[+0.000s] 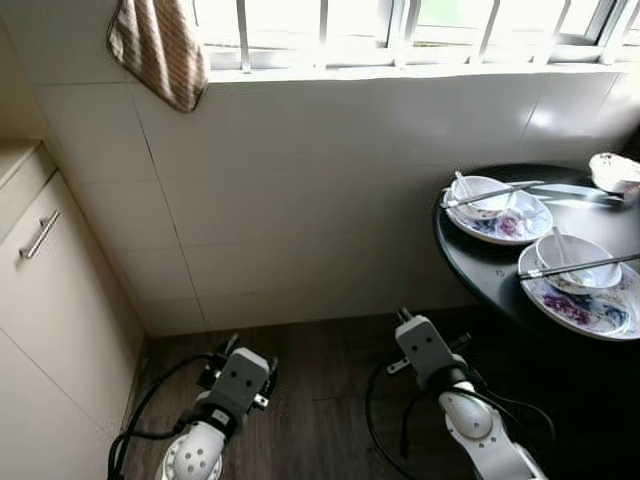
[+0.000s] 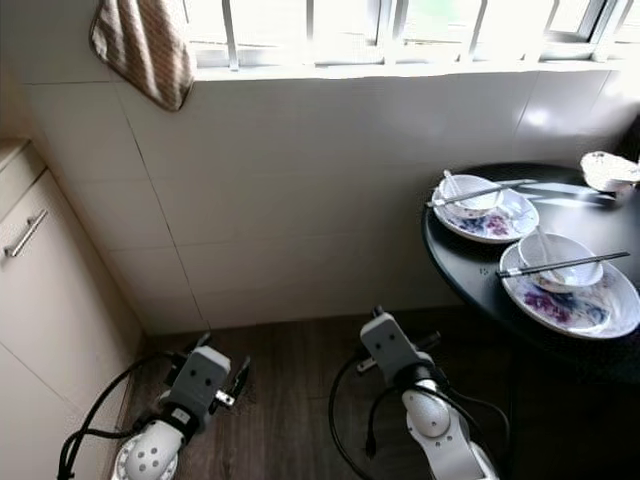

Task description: Kitchen organization

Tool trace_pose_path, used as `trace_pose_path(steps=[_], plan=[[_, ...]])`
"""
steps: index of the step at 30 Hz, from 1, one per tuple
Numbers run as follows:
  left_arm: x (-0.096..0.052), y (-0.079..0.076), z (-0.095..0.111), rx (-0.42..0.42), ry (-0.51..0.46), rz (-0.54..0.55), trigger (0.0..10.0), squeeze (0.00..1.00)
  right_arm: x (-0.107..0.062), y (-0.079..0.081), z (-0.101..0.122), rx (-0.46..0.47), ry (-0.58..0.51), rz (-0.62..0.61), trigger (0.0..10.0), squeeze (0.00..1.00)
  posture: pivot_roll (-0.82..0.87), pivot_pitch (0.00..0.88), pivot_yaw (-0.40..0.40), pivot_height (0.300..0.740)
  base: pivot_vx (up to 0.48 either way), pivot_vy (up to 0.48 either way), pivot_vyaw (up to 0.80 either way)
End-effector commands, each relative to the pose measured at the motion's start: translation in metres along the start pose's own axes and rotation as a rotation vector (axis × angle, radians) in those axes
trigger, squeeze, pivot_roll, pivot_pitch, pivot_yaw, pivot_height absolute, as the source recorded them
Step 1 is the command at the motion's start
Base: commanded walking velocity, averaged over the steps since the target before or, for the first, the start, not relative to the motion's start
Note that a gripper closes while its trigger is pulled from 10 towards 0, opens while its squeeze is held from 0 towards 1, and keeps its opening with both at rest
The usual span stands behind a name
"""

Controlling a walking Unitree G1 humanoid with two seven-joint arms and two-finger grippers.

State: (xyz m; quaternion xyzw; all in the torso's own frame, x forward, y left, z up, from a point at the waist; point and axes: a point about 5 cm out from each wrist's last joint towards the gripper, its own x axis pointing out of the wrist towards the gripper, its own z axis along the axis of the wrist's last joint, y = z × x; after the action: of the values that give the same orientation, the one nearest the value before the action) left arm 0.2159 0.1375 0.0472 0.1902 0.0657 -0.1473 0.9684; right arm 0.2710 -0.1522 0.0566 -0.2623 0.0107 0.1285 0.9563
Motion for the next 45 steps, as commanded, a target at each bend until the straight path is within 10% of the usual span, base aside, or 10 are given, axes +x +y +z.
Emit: trace_pose_path(steps=[1, 4, 5, 23, 24, 25, 26, 27, 28, 45], plan=[[-0.0023, 0.0061, 0.0022, -0.02, -0.025, 0.024, 10.0, 0.0, 0.0005, 0.0006, 0.001, 0.01, -0.002, 0.003, 10.0, 0.0, 0.03, 0.0, -0.031, 0.74, 0.0, 0.0, 0.0], [-0.002, 0.006, 0.0006, -0.018, -0.01, 0.022, 10.0, 0.0, 0.0004, 0.0006, 0.0014, 0.013, -0.005, 0.005, 10.0, 0.31, 0.02, 0.0, -0.032, 0.74, 0.0, 0.0, 0.0], [-0.0016, 0.0057, -0.0005, -0.016, -0.001, 0.021, 10.0, 0.0, -0.0001, 0.0008, 0.0035, 0.026, -0.024, 0.012, 10.0, 1.0, 0.02, 0.0, -0.032, 0.74, 0.0, 0.0, 0.0], [-0.0009, 0.0071, -0.0023, -0.029, 0.011, 0.035, 10.0, 0.02, -0.0017, 0.0027, 0.0086, 0.076, -0.071, 0.048, 10.0, 1.0, 0.03, 0.0, -0.031, 0.74, 0.0, 0.0, 0.0], [-0.0007, 0.0071, -0.0023, -0.027, 0.013, 0.035, 10.0, 0.11, -0.0017, 0.0027, 0.0087, 0.08, -0.073, 0.051, 10.0, 1.0, 0.03, 0.0, -0.034, 0.74, 0.0, 0.0, 0.0], [-0.0006, 0.0071, -0.0022, -0.025, 0.012, 0.034, 10.0, 0.52, -0.0015, 0.0028, 0.0088, 0.081, -0.074, 0.051, 10.0, 1.0, 0.03, 0.0, -0.034, 0.74, 0.0, 0.0, 0.0], [-0.0005, 0.0069, -0.002, -0.027, 0.008, 0.029, 10.0, 0.72, -0.0014, 0.0029, 0.0087, 0.082, -0.074, 0.052, 10.0, 1.0, 0.03, 0.0, -0.034, 0.74, 0.0, 0.0, 0.0], [-0.0004, 0.0067, -0.0018, -0.028, 0.006, 0.026, 10.0, 0.72, -0.0013, 0.0029, 0.0087, 0.083, -0.074, 0.052, 10.0, 1.0, 0.03, 0.0, -0.034, 0.74, 0.0, 0.0, 0.0], [-0.0003, 0.0066, -0.0016, -0.028, 0.002, 0.023, 10.0, 0.98, -0.0012, 0.003, 0.0086, 0.083, -0.074, 0.053, 10.0, 1.0, 0.03, 0.0, -0.035, 0.74, 0.0, 0.0, 0.0], [-0.0022, 0.0091, -0.0013, -0.077, -0.022, 0.03, 10.0, 1.0, -0.0007, 0.0053, 0.0085, 0.079, -0.075, 0.06, 10.0, 1.0, 0.04, 0.0, -0.035, 0.74, 0.0, 0.0, 0.0]])
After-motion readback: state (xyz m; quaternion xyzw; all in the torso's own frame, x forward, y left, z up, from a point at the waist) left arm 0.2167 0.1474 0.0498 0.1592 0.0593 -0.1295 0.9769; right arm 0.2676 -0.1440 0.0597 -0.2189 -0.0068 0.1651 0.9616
